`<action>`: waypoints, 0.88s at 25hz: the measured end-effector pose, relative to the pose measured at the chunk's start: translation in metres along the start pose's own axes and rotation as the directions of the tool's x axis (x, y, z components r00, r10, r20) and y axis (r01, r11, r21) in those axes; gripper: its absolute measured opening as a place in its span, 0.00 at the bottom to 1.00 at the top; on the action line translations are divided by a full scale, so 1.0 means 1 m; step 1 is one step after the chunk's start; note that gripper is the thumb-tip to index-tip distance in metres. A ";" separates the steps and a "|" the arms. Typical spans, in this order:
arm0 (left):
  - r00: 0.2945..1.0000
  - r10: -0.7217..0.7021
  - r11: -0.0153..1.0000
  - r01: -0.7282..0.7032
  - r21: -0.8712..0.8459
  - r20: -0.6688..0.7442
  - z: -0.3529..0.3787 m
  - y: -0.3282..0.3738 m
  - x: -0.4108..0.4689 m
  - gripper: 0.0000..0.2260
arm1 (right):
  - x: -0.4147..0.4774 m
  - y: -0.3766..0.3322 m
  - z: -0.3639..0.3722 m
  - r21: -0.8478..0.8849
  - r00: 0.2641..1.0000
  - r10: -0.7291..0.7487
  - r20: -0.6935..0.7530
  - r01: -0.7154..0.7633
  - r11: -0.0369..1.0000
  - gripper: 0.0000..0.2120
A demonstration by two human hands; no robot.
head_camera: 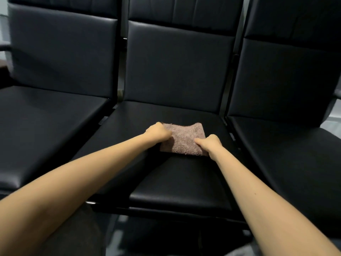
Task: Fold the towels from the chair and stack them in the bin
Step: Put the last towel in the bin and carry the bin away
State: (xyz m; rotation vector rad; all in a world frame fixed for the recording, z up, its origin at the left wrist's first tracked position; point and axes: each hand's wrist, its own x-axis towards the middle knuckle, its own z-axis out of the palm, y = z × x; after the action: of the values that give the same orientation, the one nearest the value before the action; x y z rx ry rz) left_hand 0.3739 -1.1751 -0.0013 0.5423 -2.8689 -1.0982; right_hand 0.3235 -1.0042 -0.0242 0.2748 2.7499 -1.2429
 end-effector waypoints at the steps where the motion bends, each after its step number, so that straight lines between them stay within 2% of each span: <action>1: 1.000 0.010 0.999 -0.009 0.052 -0.015 0.003 0.003 0.001 0.17 | 0.001 0.001 0.002 -0.045 1.000 0.000 0.009 0.001 0.999 0.26; 4: 0.997 0.050 0.993 -0.043 0.109 -0.062 0.011 0.003 0.001 0.16 | 0.002 -0.001 0.008 -0.093 0.998 0.035 0.049 -0.031 0.995 0.29; 6: 0.997 0.021 0.998 -0.017 0.062 -0.074 0.014 -0.003 0.003 0.14 | 0.005 -0.001 0.013 -0.065 0.998 0.019 0.068 -0.014 0.998 0.23; 8: 0.999 -0.003 0.999 0.001 -0.051 -0.034 0.014 -0.011 0.009 0.10 | 0.010 0.004 0.016 0.008 0.996 -0.005 0.087 0.004 1.000 0.14; 10: 1.000 -0.006 0.988 0.006 -0.157 -0.001 0.019 -0.012 0.009 0.08 | 0.005 0.007 0.009 0.120 0.993 -0.012 0.114 -0.002 0.993 0.11; 11: 1.000 0.021 0.987 -0.022 -0.158 -0.008 0.021 -0.011 0.009 0.07 | -0.001 0.006 0.004 0.186 0.992 -0.018 0.127 -0.006 0.983 0.10; 12: 0.998 0.057 0.989 -0.060 -0.134 -0.027 0.023 -0.008 0.008 0.08 | -0.004 0.006 -0.001 0.241 0.989 -0.023 0.147 -0.014 0.970 0.11; 14: 0.993 0.094 0.983 -0.104 -0.150 -0.069 0.025 0.000 0.002 0.12 | -0.009 0.004 -0.009 0.334 0.977 -0.014 0.211 -0.058 0.941 0.19; 16: 0.999 0.033 0.910 -0.045 -0.413 -0.035 0.022 0.006 -0.002 0.17 | -0.013 0.003 -0.014 0.428 0.967 0.001 0.256 -0.114 0.896 0.23; 18: 0.996 -0.033 0.760 0.077 -0.645 0.081 0.020 0.010 -0.005 0.15 | -0.017 0.003 -0.018 0.576 0.962 -0.013 0.273 -0.152 0.803 0.21; 20: 0.979 -0.044 0.700 0.171 -0.693 0.197 0.017 0.015 -0.011 0.05 | -0.017 0.006 -0.019 0.663 0.972 -0.025 0.233 -0.140 0.736 0.20; 22: 0.973 0.022 0.663 0.157 -0.732 0.229 0.017 0.016 -0.011 0.03 | -0.016 0.011 -0.018 0.648 0.989 -0.034 0.141 -0.067 0.759 0.19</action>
State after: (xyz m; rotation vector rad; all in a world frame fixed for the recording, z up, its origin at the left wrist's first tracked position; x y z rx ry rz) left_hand 0.3767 -1.1496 -0.0020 0.4762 -2.1923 -2.2921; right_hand 0.3409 -0.9854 -0.0178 0.2447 2.0825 -2.0918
